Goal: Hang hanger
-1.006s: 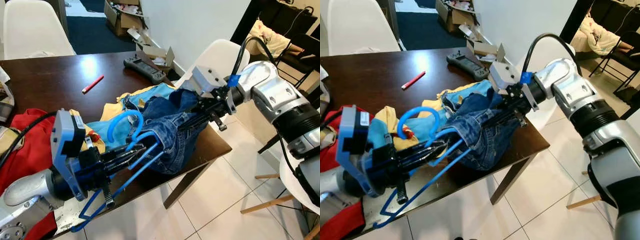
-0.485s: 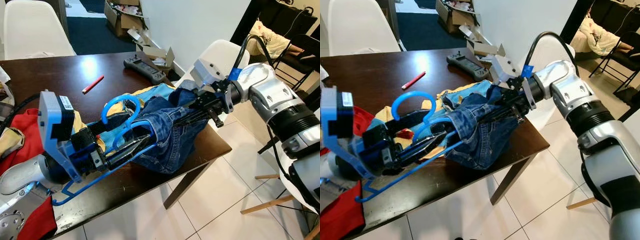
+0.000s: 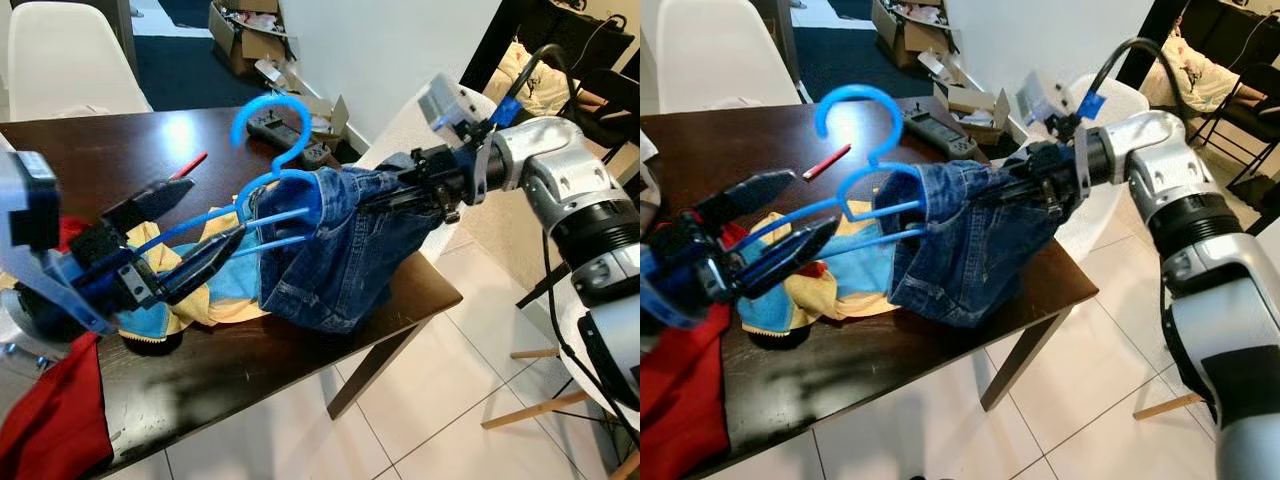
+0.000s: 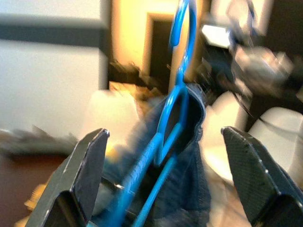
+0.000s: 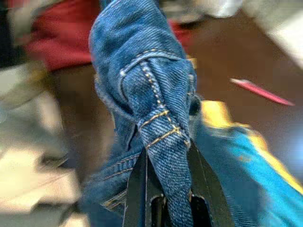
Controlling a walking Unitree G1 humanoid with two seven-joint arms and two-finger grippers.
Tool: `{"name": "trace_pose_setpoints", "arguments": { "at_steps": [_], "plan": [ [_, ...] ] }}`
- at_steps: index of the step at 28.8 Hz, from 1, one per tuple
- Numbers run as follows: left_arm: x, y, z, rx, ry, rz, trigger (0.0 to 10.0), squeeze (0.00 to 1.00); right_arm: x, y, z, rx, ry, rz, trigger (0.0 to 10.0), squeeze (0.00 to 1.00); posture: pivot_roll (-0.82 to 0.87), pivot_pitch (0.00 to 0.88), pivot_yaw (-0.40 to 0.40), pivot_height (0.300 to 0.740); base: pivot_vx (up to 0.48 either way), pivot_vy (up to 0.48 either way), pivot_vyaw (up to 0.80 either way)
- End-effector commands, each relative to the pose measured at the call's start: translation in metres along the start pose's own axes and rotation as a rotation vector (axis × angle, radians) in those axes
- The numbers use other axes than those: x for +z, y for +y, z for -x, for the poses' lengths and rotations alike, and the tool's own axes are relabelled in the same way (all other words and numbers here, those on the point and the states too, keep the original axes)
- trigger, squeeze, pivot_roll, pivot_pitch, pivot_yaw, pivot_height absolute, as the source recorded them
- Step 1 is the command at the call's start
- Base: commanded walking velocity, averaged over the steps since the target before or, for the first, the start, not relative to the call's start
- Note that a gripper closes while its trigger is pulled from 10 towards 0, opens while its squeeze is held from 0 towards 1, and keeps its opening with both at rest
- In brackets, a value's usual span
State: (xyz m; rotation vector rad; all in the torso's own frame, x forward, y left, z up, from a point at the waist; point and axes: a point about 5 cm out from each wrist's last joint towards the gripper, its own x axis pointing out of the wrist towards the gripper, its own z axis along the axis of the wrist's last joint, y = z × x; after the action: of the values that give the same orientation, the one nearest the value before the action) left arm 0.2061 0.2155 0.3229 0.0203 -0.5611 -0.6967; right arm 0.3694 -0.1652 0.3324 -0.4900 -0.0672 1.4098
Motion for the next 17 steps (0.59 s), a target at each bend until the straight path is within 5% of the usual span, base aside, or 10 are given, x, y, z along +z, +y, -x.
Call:
{"name": "trace_pose_setpoints", "arguments": {
  "at_steps": [1, 5, 7, 10, 13, 14, 17],
  "plan": [
    [0.008, 0.001, 0.002, 0.009, -0.032, -0.019, 10.0, 1.0, 0.006, -0.005, 0.013, -0.072, -0.022, 0.014, 0.0, 0.0, 0.14, 0.093, -0.209, 0.74, 0.0, 0.0, 0.0],
    [0.046, 0.001, 0.0, -0.014, -0.257, 0.02, 10.0, 1.0, 0.006, -0.018, 0.021, -0.315, -0.05, -0.003, 0.0, 0.0, 0.14, 0.092, -0.204, 0.74, 0.0, 0.0, 0.0],
    [0.046, 0.001, 0.0, -0.014, -0.257, 0.02, 10.0, 1.0, 0.006, -0.018, 0.021, -0.315, -0.05, -0.003, 0.0, 0.0, 0.14, 0.092, -0.204, 0.74, 0.0, 0.0, 0.0],
    [0.037, -0.026, 0.004, -0.177, -0.24, 0.156, 10.0, 1.0, 0.015, -0.03, 0.027, -0.497, -0.091, -0.009, 0.0, 0.0, 0.14, 0.089, -0.201, 0.74, 0.0, 0.0, 0.0],
    [0.023, -0.038, 0.006, -0.223, -0.194, 0.22, 10.0, 1.0, 0.019, -0.034, 0.029, -0.564, -0.107, -0.012, 0.0, 0.0, 0.14, 0.088, -0.2, 0.74, 0.0, 0.0, 0.0],
    [0.008, -0.046, 0.006, -0.229, -0.158, 0.281, 10.0, 0.0, 0.024, -0.038, 0.031, -0.611, -0.128, -0.014, 0.0, 0.0, 0.14, 0.086, -0.2, 0.74, 0.0, 0.0, 0.0],
    [-0.019, -0.051, 0.003, -0.161, -0.103, 0.372, 10.0, 0.0, 0.033, -0.042, 0.034, -0.66, -0.174, -0.016, 0.0, 0.0, 0.14, 0.086, -0.199, 0.74, 0.0, 0.0, 0.0]
  ]
}}
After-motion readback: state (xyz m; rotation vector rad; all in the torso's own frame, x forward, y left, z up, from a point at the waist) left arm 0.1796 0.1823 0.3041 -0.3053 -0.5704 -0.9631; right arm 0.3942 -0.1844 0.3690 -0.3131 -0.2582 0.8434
